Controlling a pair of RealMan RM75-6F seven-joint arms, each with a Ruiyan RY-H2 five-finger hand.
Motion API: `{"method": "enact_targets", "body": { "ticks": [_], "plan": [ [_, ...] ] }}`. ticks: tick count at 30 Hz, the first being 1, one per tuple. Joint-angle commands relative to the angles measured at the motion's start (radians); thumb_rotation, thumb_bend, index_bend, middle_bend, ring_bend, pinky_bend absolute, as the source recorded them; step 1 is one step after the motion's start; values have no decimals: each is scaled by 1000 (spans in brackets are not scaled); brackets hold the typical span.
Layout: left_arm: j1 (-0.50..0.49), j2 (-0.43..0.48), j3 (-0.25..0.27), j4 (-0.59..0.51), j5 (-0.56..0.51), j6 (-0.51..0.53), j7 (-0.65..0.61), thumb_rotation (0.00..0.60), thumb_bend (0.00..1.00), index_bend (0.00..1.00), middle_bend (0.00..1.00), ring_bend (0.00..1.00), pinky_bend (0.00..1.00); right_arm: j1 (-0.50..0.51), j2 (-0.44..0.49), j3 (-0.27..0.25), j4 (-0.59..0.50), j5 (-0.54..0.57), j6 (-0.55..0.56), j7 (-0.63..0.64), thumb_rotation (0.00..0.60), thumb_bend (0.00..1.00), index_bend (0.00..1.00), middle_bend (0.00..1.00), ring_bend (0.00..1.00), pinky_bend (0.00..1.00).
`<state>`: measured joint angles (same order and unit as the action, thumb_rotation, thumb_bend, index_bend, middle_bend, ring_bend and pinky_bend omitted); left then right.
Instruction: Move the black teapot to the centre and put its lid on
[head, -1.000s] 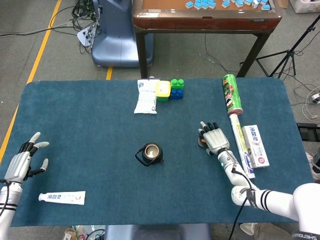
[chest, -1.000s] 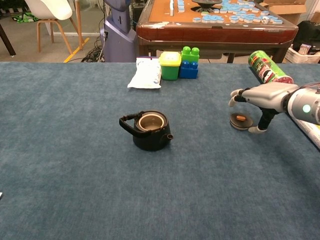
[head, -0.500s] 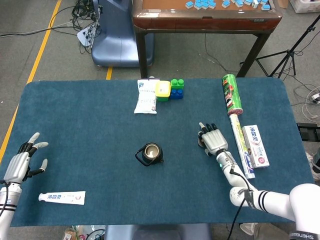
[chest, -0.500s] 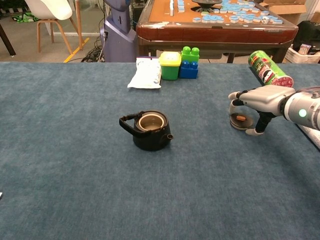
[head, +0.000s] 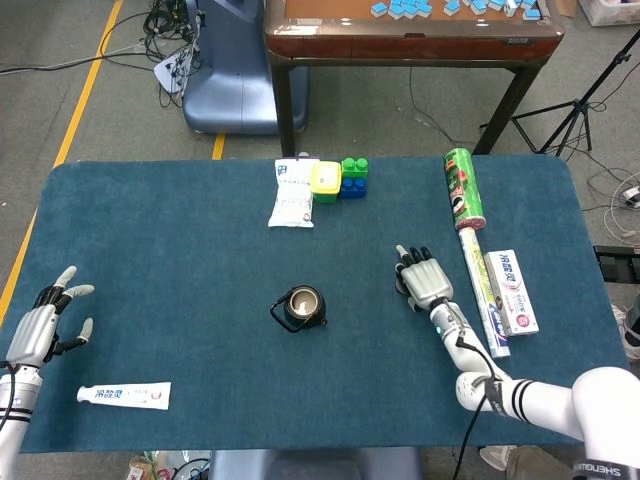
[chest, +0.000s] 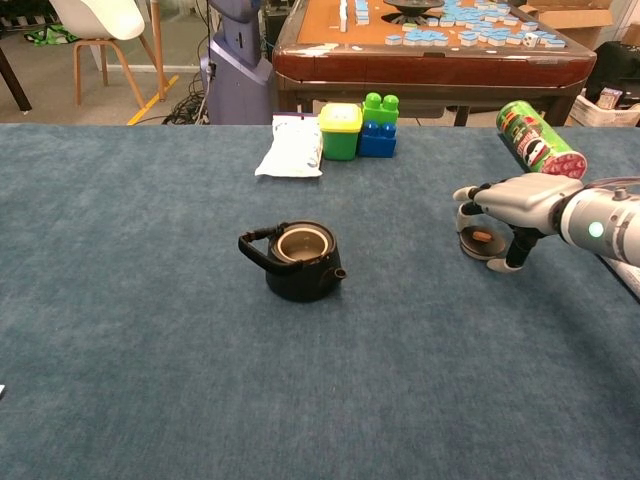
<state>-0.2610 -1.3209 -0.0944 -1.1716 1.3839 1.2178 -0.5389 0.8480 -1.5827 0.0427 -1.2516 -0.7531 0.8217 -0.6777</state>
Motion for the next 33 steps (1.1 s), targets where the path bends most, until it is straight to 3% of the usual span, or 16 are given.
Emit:
{"method": "enact_targets", "body": {
  "ticks": [1,12,33],
  "plan": [
    [1,-1,-1,2,0,0,0,600,441,234,0,0,0,-1,-4,0,7,-3,-1,2,600,367,314,0,0,0],
    [2,-11,-1,18,-3,-7,0,600,442,234,0,0,0,-4,-18,0,28,-7,-6,3,600,414,425,0,0,0],
    [4,-7,-8,-7,-9,-6,33,600,441,234,0,0,0,-4,39,16,-95,-20,64,-43,600,442,454,0,0,0]
  ]
}}
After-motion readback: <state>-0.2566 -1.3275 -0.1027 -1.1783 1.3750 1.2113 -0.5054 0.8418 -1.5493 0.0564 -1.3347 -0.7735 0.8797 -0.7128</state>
